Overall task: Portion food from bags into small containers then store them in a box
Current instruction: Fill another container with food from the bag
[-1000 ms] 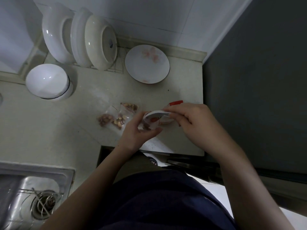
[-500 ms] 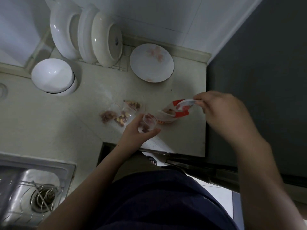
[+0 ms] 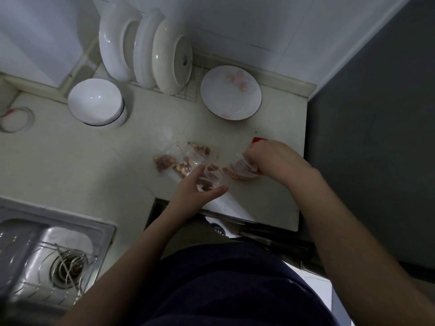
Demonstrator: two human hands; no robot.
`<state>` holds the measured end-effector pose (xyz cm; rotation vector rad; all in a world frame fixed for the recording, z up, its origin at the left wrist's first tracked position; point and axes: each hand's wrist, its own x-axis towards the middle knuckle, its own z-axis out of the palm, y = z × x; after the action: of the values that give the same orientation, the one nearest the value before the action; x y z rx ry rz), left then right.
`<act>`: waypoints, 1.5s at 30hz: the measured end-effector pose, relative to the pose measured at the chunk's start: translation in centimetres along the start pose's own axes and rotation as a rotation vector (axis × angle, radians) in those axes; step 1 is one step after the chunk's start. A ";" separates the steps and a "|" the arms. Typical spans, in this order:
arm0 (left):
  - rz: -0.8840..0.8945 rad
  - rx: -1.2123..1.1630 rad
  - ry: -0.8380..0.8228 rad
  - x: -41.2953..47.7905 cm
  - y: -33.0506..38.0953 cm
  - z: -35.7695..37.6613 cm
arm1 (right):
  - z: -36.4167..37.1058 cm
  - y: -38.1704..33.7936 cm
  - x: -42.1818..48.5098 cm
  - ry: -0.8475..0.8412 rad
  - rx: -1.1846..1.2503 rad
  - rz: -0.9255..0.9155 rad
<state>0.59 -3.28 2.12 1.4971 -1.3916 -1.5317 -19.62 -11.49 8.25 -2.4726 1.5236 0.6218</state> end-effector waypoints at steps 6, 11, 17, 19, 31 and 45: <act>-0.035 -0.006 0.016 -0.2 -0.6 -0.5 | 1.7 -0.6 2.0 -0.085 -0.239 -0.063; -0.069 -0.024 0.020 -0.3 -1.0 -1.1 | 3.0 -0.5 2.2 -0.048 -0.196 -0.031; -0.081 0.013 0.043 -0.2 -1.5 -1.2 | 2.9 1.6 2.3 -0.188 0.150 0.347; -0.072 0.028 0.040 -0.1 -1.5 -1.1 | 3.8 3.4 2.4 -0.140 0.549 0.546; -0.158 0.110 -0.165 0.9 -0.7 0.4 | 4.2 3.6 -1.6 -0.398 1.675 0.555; -0.153 0.023 -0.139 3.4 -1.9 0.9 | 4.0 4.1 -6.2 -0.021 1.809 0.689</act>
<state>-0.45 -5.63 -0.97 1.5678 -1.4043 -1.7479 -26.66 -6.92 7.67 -0.5786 1.5863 -0.5551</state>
